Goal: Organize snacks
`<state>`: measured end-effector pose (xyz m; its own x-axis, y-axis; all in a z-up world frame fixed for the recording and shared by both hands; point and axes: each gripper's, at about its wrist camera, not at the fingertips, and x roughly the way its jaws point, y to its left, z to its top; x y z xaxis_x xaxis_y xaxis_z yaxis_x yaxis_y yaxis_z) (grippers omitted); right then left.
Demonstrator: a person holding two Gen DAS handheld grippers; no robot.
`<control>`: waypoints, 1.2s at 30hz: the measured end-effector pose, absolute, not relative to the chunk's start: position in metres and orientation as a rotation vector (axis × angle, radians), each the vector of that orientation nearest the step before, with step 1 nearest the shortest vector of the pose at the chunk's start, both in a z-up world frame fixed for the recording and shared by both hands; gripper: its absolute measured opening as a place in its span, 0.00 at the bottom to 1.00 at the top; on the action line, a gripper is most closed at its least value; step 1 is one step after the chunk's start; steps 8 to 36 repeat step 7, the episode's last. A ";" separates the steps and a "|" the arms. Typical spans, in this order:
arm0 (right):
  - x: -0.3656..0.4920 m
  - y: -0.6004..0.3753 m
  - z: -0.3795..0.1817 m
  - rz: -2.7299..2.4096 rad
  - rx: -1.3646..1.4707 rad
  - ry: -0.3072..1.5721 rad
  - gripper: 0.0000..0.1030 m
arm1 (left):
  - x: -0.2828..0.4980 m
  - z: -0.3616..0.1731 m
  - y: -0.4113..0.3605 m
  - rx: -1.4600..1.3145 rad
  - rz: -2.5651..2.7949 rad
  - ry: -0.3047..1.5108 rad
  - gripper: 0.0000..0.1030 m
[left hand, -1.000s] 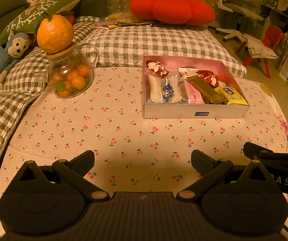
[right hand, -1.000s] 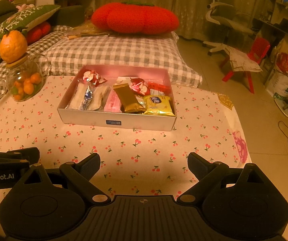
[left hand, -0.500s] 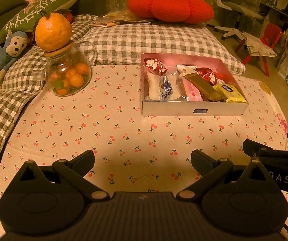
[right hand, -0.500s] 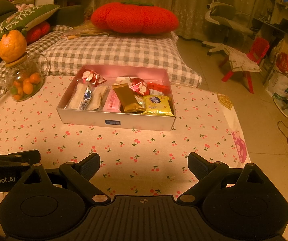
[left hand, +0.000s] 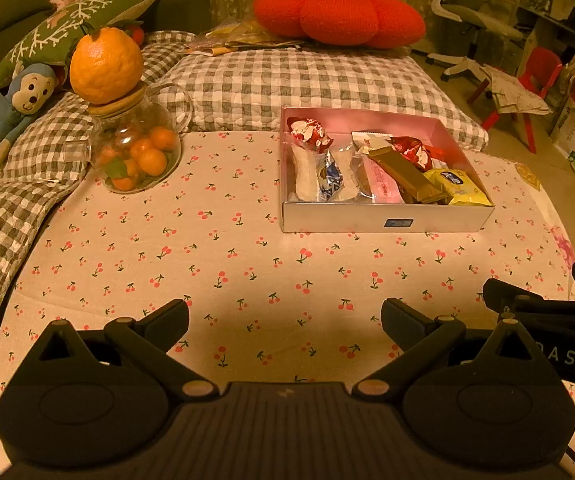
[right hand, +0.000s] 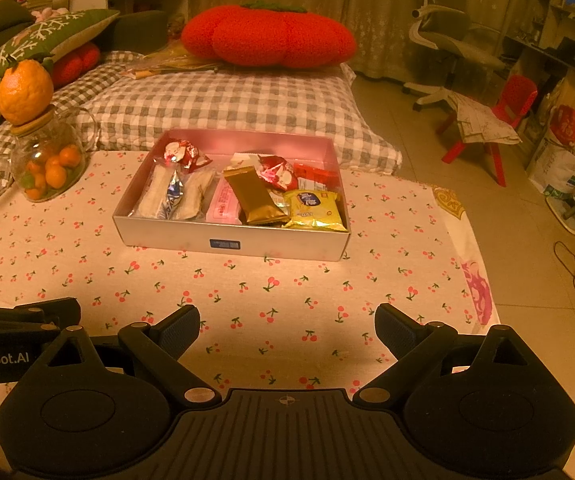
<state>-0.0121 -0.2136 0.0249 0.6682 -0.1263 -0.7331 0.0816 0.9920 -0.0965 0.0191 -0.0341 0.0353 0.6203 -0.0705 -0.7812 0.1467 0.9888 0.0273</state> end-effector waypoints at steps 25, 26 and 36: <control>-0.012 -0.214 0.025 -0.118 -0.057 0.831 0.93 | 0.019 0.036 -0.034 0.093 -0.126 0.894 1.00; -0.012 -0.214 0.025 -0.118 -0.057 0.831 0.93 | 0.019 0.036 -0.034 0.093 -0.126 0.894 1.00; -0.012 -0.214 0.025 -0.118 -0.057 0.831 0.93 | 0.019 0.036 -0.034 0.093 -0.126 0.894 1.00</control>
